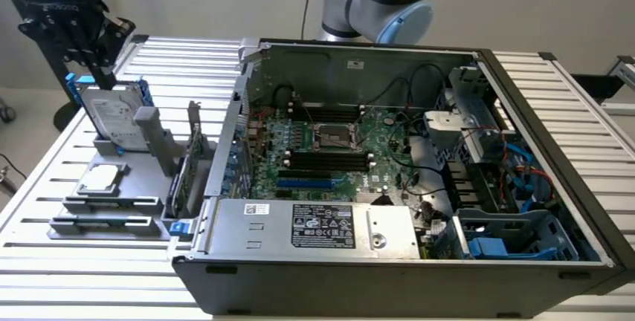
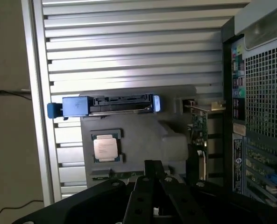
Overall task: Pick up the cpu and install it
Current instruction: 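Reach for the cpu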
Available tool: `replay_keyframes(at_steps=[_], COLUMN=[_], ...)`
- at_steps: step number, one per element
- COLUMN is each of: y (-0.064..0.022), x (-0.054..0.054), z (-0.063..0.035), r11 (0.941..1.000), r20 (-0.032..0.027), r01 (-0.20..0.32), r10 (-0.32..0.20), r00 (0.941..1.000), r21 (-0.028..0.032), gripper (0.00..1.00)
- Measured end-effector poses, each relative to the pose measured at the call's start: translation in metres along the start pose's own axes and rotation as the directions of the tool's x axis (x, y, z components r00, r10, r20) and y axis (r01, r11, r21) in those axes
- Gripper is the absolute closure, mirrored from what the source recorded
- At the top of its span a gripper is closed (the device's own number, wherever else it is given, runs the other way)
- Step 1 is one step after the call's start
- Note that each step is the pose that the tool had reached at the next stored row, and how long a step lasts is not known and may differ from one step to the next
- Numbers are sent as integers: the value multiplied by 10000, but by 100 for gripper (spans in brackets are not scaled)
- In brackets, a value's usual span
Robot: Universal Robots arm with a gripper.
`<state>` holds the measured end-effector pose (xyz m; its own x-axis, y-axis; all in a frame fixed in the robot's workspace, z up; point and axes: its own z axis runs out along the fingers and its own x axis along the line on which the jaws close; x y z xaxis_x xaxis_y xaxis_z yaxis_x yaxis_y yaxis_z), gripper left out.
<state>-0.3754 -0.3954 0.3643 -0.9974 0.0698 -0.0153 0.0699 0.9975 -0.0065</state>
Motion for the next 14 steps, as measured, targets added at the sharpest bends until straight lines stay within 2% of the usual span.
replay_keyframes(at_steps=[9,14], y=[14,18], x=[413,626], z=[50,67], r11=[10000,10000], r20=[-37,-105], r01=[-1,1], r10=[1,-1], r00=[10000,9999], r21=[14,21], gripper=[89,89])
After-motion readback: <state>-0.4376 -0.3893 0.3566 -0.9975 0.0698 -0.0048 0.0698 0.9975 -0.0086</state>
